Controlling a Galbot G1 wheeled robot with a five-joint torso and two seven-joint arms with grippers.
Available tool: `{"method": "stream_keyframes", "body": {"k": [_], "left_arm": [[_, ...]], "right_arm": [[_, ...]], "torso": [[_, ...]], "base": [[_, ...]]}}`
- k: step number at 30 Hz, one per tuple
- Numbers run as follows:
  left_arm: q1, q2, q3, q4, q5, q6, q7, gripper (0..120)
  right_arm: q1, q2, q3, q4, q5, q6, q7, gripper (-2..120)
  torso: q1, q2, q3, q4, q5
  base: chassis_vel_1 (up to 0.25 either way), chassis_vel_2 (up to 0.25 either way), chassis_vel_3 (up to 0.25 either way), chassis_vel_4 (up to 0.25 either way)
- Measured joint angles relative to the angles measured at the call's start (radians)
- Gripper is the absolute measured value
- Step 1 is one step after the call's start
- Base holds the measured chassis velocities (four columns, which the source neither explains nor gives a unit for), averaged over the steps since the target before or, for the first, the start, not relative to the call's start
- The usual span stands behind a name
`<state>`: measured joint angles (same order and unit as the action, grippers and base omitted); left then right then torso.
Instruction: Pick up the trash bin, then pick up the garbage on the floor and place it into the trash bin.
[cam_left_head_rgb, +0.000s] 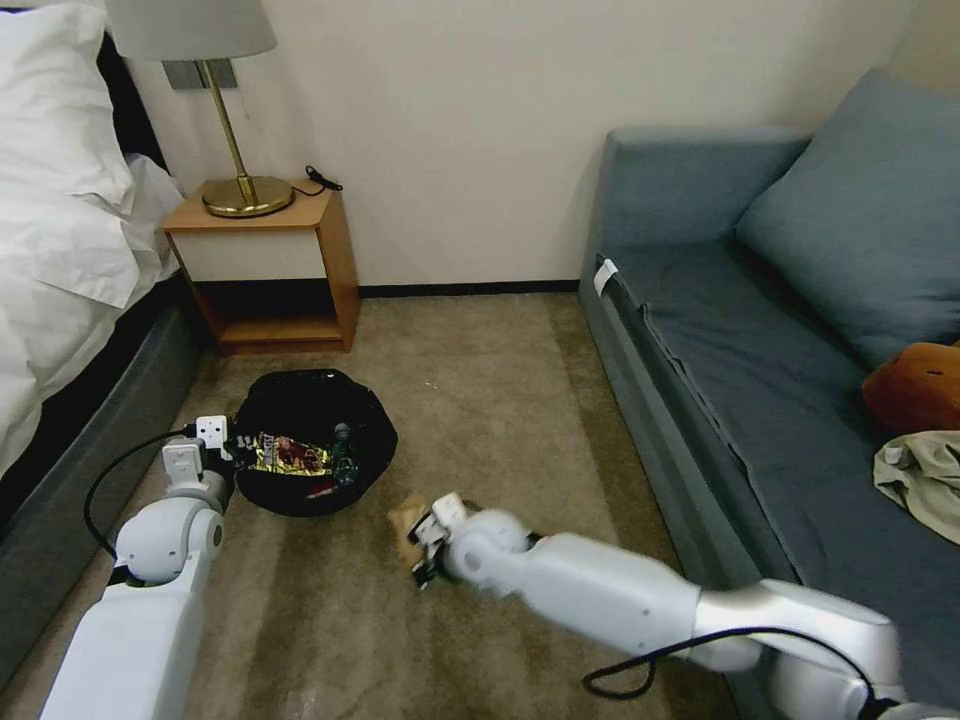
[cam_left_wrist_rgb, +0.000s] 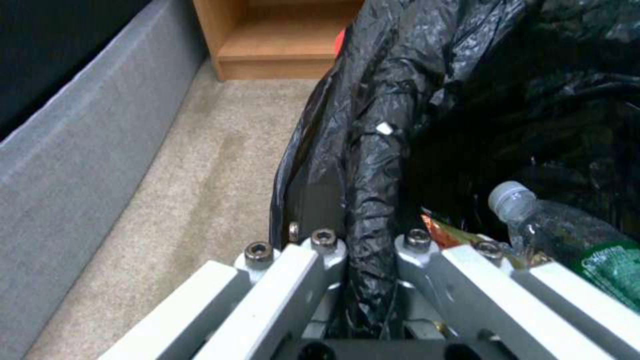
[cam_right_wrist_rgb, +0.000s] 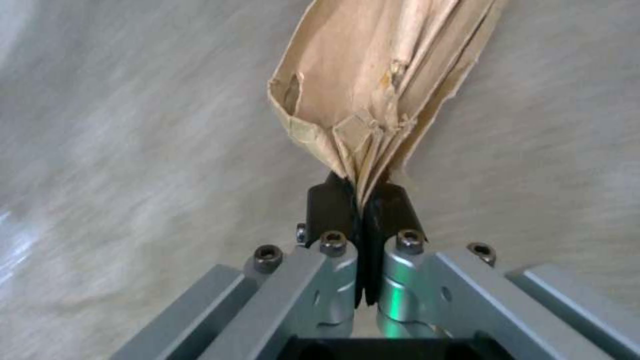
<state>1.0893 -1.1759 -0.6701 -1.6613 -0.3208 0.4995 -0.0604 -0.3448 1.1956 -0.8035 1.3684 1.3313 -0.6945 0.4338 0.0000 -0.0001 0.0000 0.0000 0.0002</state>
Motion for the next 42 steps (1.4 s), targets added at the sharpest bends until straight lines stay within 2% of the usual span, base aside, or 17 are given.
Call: {"method": "stream_keyframes", "body": {"k": [1,3,4,6,13,16,19,20,22,23,25,28,33,38,40,41,42], "left_arm": [[0.0,0.0,0.0,0.0,0.0,0.0,0.0,2],[-0.004,0.003,0.006,0.003,-0.001,0.002,0.001,2],[-0.004,0.003,0.006,0.003,-0.001,0.002,0.001,2],[-0.007,0.006,0.012,0.006,-0.002,0.002,0.001,2],[-0.01,0.01,0.02,0.01,-0.004,0.003,0.003,2],[-0.01,0.014,0.02,0.011,-0.007,0.003,0.003,2],[-0.012,0.016,0.021,0.011,-0.01,0.006,0.003,2],[-0.012,0.016,0.021,0.011,-0.01,0.006,0.003,2],[-0.012,0.015,0.026,0.007,-0.011,0.01,0.003,2],[-0.012,0.015,0.026,0.007,-0.011,0.01,0.003,2],[-0.014,0.01,0.032,0.003,-0.011,0.012,0.003,2],[-0.015,0.007,0.036,-0.004,-0.011,0.015,0.002,2],[-0.014,0.007,0.036,-0.012,-0.013,0.017,0.002,2],[-0.013,0.011,0.033,-0.015,-0.017,0.018,0.001,2],[-0.013,0.012,0.033,-0.015,-0.017,0.019,0.001,2],[-0.013,0.012,0.033,-0.015,-0.018,0.019,0.001,2],[-0.014,0.012,0.034,-0.015,-0.018,0.019,0.001,2]], "right_arm": [[0.0,0.0,0.0,0.0,0.0,0.0,0.0,0],[0.079,-0.083,0.014,0.031,-0.015,0.004,-0.027,0],[0.079,-0.083,0.014,0.031,-0.015,0.004,-0.027,0],[0.139,-0.13,0.023,0.081,-0.021,0.013,-0.046,0],[0.24,-0.145,0.051,0.216,0.006,0.015,-0.056,0],[0.279,-0.115,0.057,0.262,0.034,0.021,-0.059,0],[0.311,-0.029,0.05,0.281,0.073,0.041,-0.067,0],[0.311,-0.029,0.05,0.281,0.073,0.041,-0.067,0],[0.33,0.045,0.026,0.249,0.079,0.071,-0.119,0],[0.33,0.045,0.026,0.249,0.079,0.071,-0.119,0],[0.347,0.102,0.002,0.193,0.067,0.101,-0.168,0],[0.35,0.139,-0.017,0.135,0.056,0.124,-0.188,0],[0.335,0.175,-0.033,0.073,0.035,0.145,-0.193,0],[0.314,0.179,-0.042,0.063,0.016,0.148,-0.173,0],[0.307,0.179,-0.047,0.063,0.011,0.151,-0.166,4],[0.3,0.178,-0.051,0.068,0.006,0.156,-0.159,13],[0.296,0.178,-0.052,0.071,0.002,0.159,-0.153,16]], "torso": [[0.0,0.0,0.0,0.0,0.0],[0.0,0.0,0.0,-0.0003,0.0],[0.0,0.0,0.0,-0.0003,0.0],[0.0,0.0,0.0,-0.0005,-0.0001],[0.0,0.0,0.0,0.0001,-0.0001],[0.0,0.0,0.0,-0.0001,-0.0002],[0.0,0.0,0.0,0.0002,-0.0004],[0.0,0.0,0.0,0.0002,-0.0004],[0.0,0.0,0.0,0.0004,-0.0005],[0.0,0.0,0.0,0.0004,-0.0005],[0.0,0.0,0.0,0.0003,-0.0006],[0.0,0.0,0.0,0.0,-0.0006],[0.0,0.0,0.0,0.0,-0.0004],[0.0,0.0,0.0,-0.0001,-0.0004],[0.0,0.0,0.0,-0.0001,-0.0004],[0.0,0.0,0.0,-0.0001,-0.0004],[0.0,0.0,0.0,-0.0001,-0.0003]], "base": [[0.0,0.0,0.0,0.0],[0.0,0.0,0.0,0.0],[0.0,0.0,0.0,0.0],[0.0,0.0,0.0,0.0],[0.0,0.0,0.0,0.0],[0.0,0.0,0.0,0.0],[0.0,0.0,0.0,0.0],[0.0,0.0,0.0,0.0],[0.0,0.0,0.0,0.0],[0.0,0.0,0.0,0.0],[0.0,0.0,0.0,0.0],[0.0,0.0,0.0,0.0],[0.0,0.0,0.0,0.0],[0.0,0.0,0.0,0.0],[0.0,0.0,0.0,0.0],[0.0,0.0,0.0,0.0],[0.0,0.0,0.0,0.0]]}}
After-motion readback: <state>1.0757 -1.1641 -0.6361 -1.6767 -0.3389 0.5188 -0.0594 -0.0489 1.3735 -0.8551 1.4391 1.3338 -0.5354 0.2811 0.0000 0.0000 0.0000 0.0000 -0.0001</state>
